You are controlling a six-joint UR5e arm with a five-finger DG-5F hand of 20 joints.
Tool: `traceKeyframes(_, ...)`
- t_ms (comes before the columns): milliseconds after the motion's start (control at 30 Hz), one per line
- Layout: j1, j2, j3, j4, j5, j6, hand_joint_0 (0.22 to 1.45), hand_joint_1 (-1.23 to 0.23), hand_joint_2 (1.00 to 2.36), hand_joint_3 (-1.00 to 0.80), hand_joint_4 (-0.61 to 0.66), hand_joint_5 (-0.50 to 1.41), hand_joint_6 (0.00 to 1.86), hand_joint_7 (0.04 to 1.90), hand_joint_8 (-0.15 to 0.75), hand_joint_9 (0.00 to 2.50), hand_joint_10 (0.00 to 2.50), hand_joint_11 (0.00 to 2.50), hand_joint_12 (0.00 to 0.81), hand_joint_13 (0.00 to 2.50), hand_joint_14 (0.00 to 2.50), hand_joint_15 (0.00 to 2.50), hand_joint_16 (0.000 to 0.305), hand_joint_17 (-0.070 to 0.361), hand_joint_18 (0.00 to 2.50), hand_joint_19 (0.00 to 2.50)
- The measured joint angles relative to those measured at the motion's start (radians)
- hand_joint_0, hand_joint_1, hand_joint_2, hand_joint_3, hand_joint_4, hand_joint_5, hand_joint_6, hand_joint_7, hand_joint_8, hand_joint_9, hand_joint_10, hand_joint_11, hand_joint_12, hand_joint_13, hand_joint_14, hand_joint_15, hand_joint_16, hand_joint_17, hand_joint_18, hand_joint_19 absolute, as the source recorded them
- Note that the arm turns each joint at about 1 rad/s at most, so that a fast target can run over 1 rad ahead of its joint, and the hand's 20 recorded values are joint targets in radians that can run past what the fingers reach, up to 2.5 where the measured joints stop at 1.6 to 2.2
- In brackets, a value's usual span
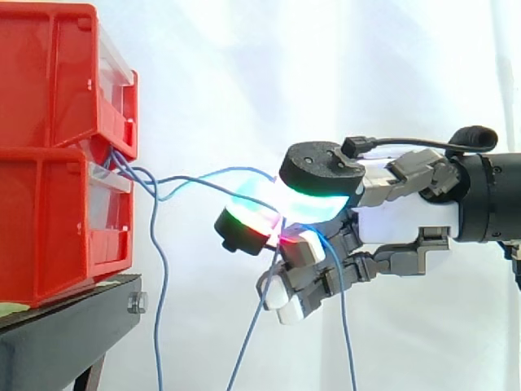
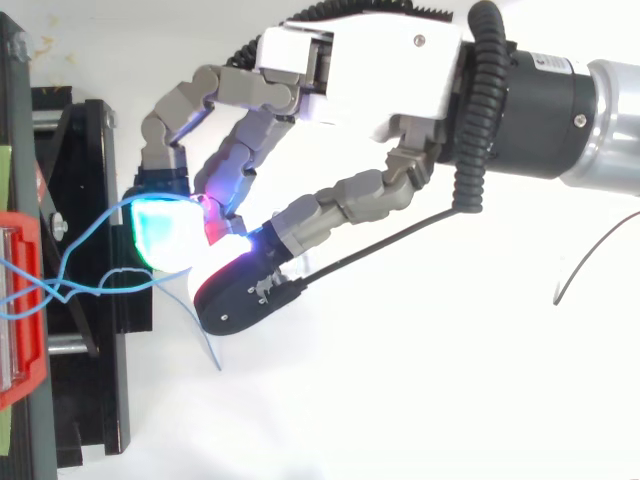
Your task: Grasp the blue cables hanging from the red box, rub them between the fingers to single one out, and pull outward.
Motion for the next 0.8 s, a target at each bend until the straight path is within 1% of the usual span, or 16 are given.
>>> traceKeyframes(100,-0.003,0.0,0.0,0.0,-0.007,-0.005,0.54,-0.85,1.0,-0.5,0.08,-0.12,0.9,0.97,0.261,1.16,0.02,0.91,0.345,0.86,0.02,0.55,0.043,0.097,0.71,0.48)
traceKeyframes(133,-0.004,0.0,0.0,0.0,-0.009,-0.006,0.49,-0.75,1.0,-0.5,0.09,-0.11,0.89,0.98,0.269,1.18,0.02,0.88,0.359,0.87,0.02,0.55,0.046,0.103,0.73,0.49)
traceKeyframes(167,-0.005,0.0,0.0,0.0,-0.011,-0.007,0.49,-0.74,1.0,-0.5,0.09,-0.11,0.89,0.98,0.272,1.18,0.02,0.87,0.362,0.87,0.02,0.55,0.046,0.104,0.73,0.48)
traceKeyframes(233,-0.007,0.0,0.0,0.0,-0.014,-0.011,0.48,-0.63,1.0,-0.5,0.09,-0.11,0.87,0.98,0.279,1.17,0.02,0.85,0.37,0.87,0.02,0.55,0.049,0.109,0.72,0.49)
traceKeyframes(300,-0.009,0.0,0.0,-0.001,-0.016,-0.016,0.48,-0.58,1.0,-0.5,0.09,-0.11,0.86,0.99,0.281,1.17,0.02,0.85,0.373,0.86,0.02,0.55,0.049,0.11,0.72,0.5)
traceKeyframes(333,-0.011,0.0,0.0,-0.002,-0.018,-0.019,0.48,-0.52,1.0,-0.5,0.08,-0.11,0.86,0.98,0.278,1.17,0.02,0.83,0.373,0.86,0.02,0.55,0.049,0.111,0.71,0.5)
traceKeyframes(400,-0.015,0.0,0.0,-0.002,-0.024,-0.027,0.5,-0.48,1.0,-0.5,0.08,-0.11,0.86,0.98,0.279,1.17,0.02,0.84,0.369,0.86,0.02,0.55,0.048,0.109,0.7,0.52)
traceKeyframes(433,-0.017,0.0,0.0,-0.003,-0.026,-0.031,0.5,-0.48,1.0,-0.5,0.08,-0.11,0.86,0.98,0.278,1.17,0.02,0.84,0.368,0.85,0.02,0.55,0.048,0.108,0.69,0.52)
traceKeyframes(467,-0.02,0.0,0.0,-0.003,-0.029,-0.035,0.53,-0.48,1.0,-0.5,0.07,-0.11,0.86,1.0,0.274,1.16,0.02,0.85,0.358,0.85,0.02,0.56,0.046,0.104,0.68,0.53)
traceKeyframes(500,-0.022,0.0,0.0,-0.003,-0.03,-0.04,0.56,-0.54,1.0,-0.49,0.08,-0.12,0.86,1.01,0.271,1.16,0.02,0.84,0.355,0.84,0.02,0.55,0.045,0.101,0.66,0.54)
traceKeyframes(533,-0.024,0.0,0.0,-0.003,-0.032,-0.045,0.57,-0.62,1.01,-0.43,0.09,-0.12,0.86,1.03,0.266,1.14,0.02,0.85,0.354,0.84,0.02,0.56,0.044,0.1,0.66,0.54)
traceKeyframes(567,-0.027,0.0,0.0,-0.003,-0.033,-0.052,0.58,-0.64,1.01,-0.41,0.1,-0.13,0.86,1.04,0.261,1.13,0.02,0.85,0.356,0.84,0.02,0.56,0.044,0.1,0.66,0.53)
traceKeyframes(633,-0.032,0.0,0.0,-0.004,-0.034,-0.067,0.6,-0.71,1.01,-0.31,0.11,-0.13,0.88,1.06,0.266,1.13,0.02,0.86,0.358,0.84,0.02,0.56,0.045,0.101,0.67,0.52)
traceKeyframes(733,-0.037,-0.001,0.0,-0.005,-0.035,-0.092,0.61,-0.76,1.01,-0.27,0.11,-0.14,0.9,1.0,0.266,1.11,0.02,0.88,0.355,0.83,0.02,0.56,0.045,0.102,0.67,0.51)
traceKeyframes(800,-0.039,-0.001,-0.001,-0.006,-0.035,-0.11,0.62,-0.77,1.01,-0.27,0.11,-0.15,0.91,0.98,0.267,1.1,0.02,0.87,0.356,0.83,0.02,0.56,0.045,0.102,0.67,0.51)
